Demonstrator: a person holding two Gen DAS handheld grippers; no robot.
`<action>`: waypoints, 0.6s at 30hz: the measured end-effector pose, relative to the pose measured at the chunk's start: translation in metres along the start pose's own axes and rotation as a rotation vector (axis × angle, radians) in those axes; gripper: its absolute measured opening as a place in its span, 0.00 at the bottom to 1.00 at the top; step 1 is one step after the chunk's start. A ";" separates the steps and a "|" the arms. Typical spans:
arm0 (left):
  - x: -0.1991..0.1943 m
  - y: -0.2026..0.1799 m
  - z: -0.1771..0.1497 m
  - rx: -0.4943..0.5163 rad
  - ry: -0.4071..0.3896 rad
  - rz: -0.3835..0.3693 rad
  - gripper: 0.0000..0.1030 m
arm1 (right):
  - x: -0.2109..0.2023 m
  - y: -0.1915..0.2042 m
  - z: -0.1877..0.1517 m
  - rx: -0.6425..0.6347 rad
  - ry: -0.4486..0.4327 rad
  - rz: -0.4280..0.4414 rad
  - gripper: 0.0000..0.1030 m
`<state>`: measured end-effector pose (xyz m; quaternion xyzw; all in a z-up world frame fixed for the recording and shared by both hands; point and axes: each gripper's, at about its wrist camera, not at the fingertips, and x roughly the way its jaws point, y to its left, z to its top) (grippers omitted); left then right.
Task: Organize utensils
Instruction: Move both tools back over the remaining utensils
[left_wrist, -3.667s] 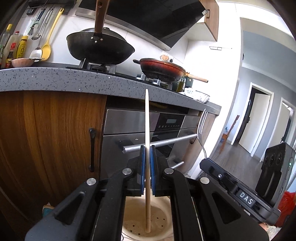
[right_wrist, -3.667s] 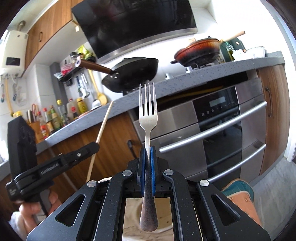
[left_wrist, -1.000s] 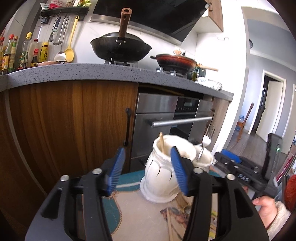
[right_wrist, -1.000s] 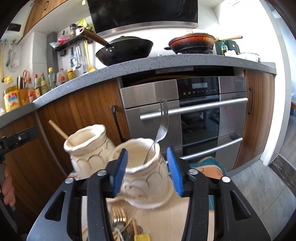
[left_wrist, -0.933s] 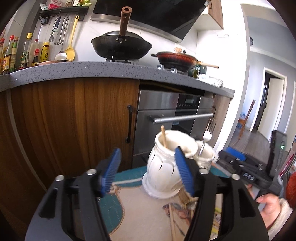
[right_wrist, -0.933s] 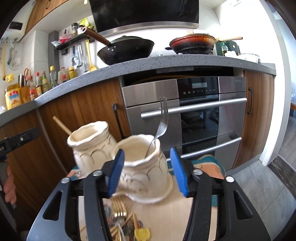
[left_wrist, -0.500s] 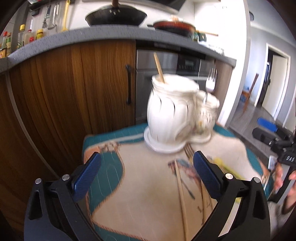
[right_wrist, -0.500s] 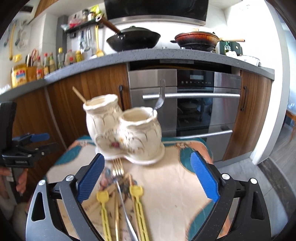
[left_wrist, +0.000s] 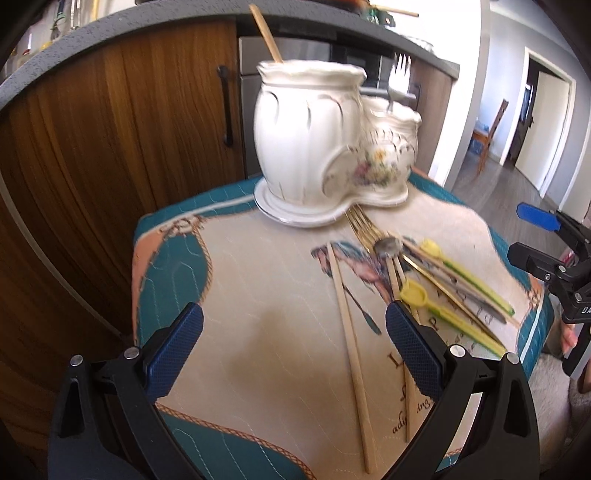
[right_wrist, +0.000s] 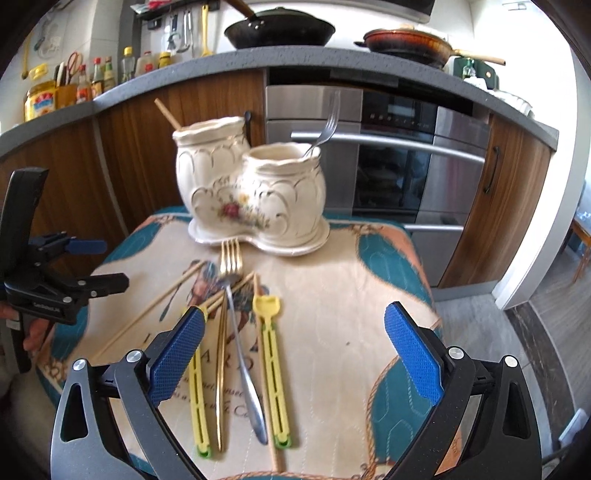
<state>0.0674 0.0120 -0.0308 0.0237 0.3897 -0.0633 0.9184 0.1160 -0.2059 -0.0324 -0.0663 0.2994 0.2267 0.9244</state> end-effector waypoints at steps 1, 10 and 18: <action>0.002 -0.002 -0.001 0.008 0.014 0.003 0.94 | 0.001 0.002 -0.001 -0.007 0.006 0.001 0.94; 0.008 -0.018 -0.009 0.083 0.090 -0.005 0.84 | 0.007 0.021 -0.008 -0.083 0.049 0.015 0.94; 0.016 -0.031 -0.010 0.117 0.192 -0.025 0.52 | 0.010 0.024 -0.011 -0.082 0.075 0.042 0.94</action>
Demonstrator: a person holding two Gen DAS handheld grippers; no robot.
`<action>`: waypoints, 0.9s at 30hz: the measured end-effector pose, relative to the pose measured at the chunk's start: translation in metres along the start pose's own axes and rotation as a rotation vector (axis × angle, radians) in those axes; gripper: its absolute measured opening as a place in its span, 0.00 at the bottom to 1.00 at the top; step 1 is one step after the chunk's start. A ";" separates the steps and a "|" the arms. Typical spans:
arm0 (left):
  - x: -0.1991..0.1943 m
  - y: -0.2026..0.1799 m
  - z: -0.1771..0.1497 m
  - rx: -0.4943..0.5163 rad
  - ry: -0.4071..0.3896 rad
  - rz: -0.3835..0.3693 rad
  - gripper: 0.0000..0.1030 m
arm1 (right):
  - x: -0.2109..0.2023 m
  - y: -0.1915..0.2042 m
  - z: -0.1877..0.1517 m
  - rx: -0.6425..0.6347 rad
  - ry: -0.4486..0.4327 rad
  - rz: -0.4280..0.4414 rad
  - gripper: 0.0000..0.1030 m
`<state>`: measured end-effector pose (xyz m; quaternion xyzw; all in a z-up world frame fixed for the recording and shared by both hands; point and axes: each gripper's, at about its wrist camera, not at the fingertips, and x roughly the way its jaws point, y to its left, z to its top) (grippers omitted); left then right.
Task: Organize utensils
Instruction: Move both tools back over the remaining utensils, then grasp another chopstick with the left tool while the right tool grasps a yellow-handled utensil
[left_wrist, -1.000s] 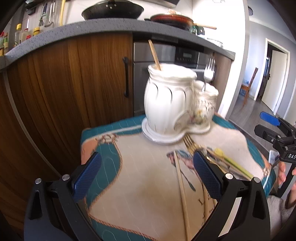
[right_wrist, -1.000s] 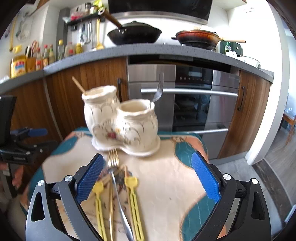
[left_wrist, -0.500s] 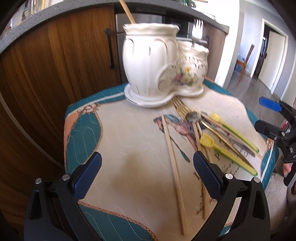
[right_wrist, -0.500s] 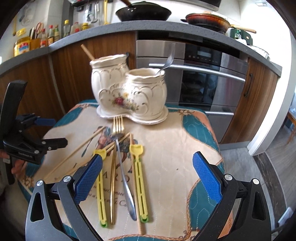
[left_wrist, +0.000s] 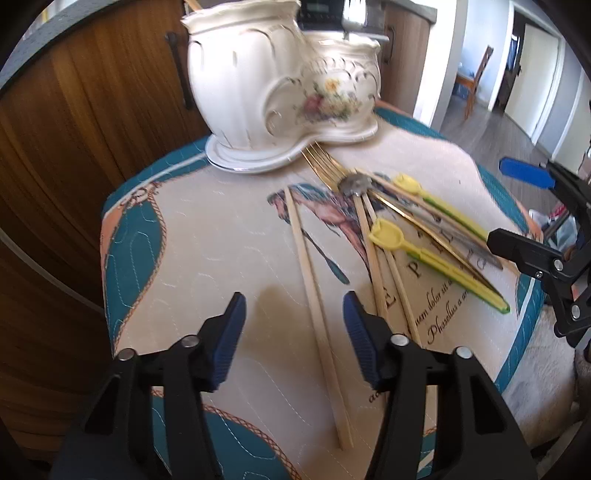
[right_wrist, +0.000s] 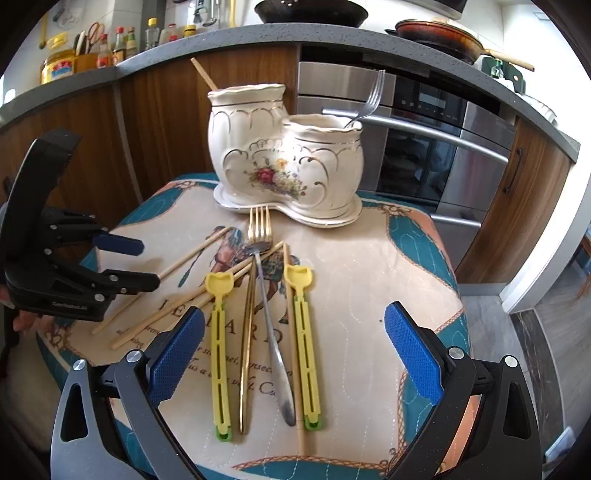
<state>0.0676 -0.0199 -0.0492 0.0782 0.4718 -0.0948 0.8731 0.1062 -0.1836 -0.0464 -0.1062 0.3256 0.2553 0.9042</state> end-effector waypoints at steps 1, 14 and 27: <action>0.001 -0.002 0.000 0.004 0.016 -0.002 0.51 | 0.001 0.001 0.000 -0.004 0.007 0.007 0.94; 0.008 -0.004 0.004 0.001 0.087 -0.019 0.08 | 0.016 0.025 0.002 -0.057 0.106 0.092 0.80; -0.009 0.021 -0.003 -0.069 0.046 -0.030 0.06 | 0.041 0.045 0.007 -0.084 0.245 0.149 0.33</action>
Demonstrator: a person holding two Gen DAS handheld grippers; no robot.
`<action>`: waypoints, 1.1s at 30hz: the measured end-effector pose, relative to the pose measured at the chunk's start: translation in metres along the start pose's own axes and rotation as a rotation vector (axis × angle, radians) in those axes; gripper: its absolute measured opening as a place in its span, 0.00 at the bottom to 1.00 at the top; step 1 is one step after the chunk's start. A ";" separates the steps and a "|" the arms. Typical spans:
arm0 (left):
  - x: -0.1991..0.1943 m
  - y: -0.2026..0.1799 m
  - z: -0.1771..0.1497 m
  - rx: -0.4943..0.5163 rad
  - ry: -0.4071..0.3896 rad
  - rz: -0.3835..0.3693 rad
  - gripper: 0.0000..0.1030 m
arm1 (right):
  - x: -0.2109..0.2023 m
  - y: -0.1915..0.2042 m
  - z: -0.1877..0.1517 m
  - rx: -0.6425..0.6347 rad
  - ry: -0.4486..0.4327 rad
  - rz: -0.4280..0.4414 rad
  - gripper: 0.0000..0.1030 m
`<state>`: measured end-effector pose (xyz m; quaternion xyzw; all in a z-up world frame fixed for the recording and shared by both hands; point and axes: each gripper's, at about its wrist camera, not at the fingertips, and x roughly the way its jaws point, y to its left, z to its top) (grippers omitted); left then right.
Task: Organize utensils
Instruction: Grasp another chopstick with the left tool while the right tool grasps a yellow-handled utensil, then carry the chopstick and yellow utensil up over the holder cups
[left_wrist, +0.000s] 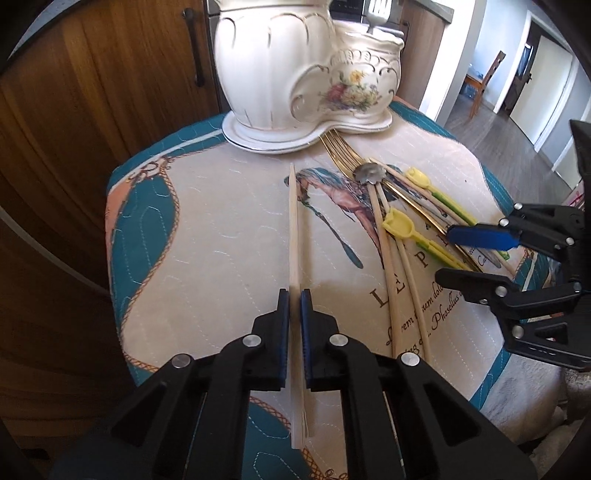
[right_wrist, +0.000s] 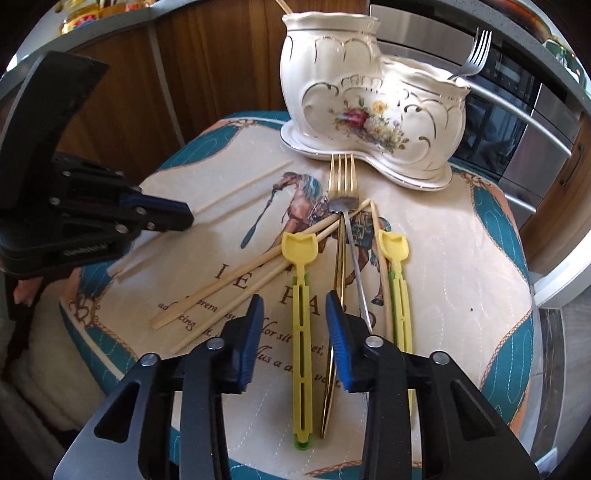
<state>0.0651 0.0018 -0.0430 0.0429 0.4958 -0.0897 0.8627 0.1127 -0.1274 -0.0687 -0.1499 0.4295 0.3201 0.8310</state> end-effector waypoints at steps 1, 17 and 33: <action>0.000 0.000 0.001 -0.001 -0.005 -0.002 0.06 | 0.002 0.000 0.001 0.004 0.009 0.000 0.32; -0.019 0.005 0.002 0.006 -0.079 -0.010 0.06 | -0.007 -0.007 0.003 0.059 -0.063 0.029 0.10; -0.102 -0.003 0.045 0.050 -0.453 -0.135 0.06 | -0.095 -0.074 0.049 0.286 -0.514 0.035 0.10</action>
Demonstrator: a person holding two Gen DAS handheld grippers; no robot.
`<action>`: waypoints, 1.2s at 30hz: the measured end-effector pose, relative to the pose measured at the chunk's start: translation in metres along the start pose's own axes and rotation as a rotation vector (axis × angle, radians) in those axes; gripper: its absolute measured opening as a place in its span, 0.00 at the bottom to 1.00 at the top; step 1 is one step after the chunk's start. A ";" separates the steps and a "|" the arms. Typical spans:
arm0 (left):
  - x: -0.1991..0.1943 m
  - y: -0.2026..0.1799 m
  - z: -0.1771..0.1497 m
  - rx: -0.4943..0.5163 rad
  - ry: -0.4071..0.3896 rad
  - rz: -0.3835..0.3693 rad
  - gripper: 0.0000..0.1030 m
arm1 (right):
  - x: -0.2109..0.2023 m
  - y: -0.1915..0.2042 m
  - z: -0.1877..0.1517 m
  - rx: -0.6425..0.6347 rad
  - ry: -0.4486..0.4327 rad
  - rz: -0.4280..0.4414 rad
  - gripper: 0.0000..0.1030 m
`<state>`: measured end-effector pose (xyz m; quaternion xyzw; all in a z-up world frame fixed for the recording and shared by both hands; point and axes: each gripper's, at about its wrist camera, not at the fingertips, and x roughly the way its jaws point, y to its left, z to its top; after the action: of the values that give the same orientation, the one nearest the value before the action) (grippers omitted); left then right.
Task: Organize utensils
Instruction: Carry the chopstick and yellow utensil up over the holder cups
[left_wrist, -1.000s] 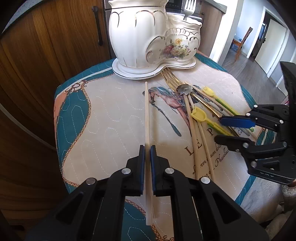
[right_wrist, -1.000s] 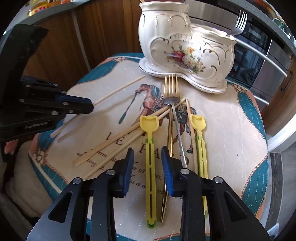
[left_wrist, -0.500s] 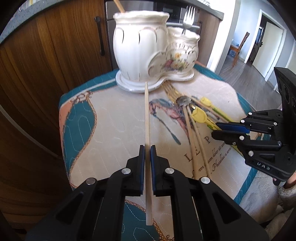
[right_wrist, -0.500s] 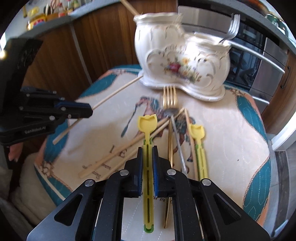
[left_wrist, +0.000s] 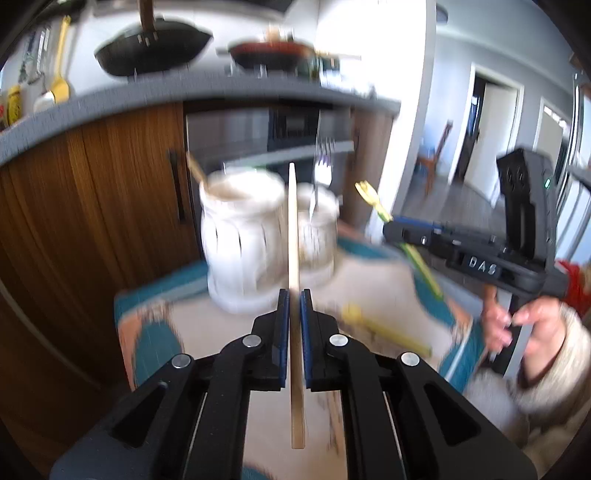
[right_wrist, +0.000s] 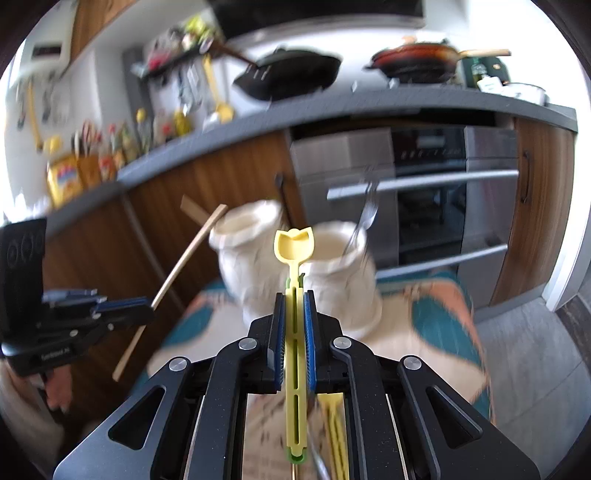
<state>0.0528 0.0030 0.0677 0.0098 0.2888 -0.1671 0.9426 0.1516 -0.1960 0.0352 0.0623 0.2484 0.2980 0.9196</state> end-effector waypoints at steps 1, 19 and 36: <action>0.000 0.003 0.007 -0.012 -0.029 -0.001 0.06 | 0.001 -0.004 0.008 0.020 -0.025 0.007 0.10; 0.054 0.033 0.101 -0.213 -0.357 0.017 0.06 | 0.080 -0.040 0.062 0.240 -0.238 0.113 0.10; 0.091 0.014 0.085 -0.035 -0.361 0.173 0.06 | 0.119 -0.020 0.048 -0.005 -0.228 -0.068 0.10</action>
<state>0.1741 -0.0214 0.0871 -0.0118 0.1160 -0.0796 0.9900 0.2687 -0.1420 0.0220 0.0849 0.1433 0.2584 0.9516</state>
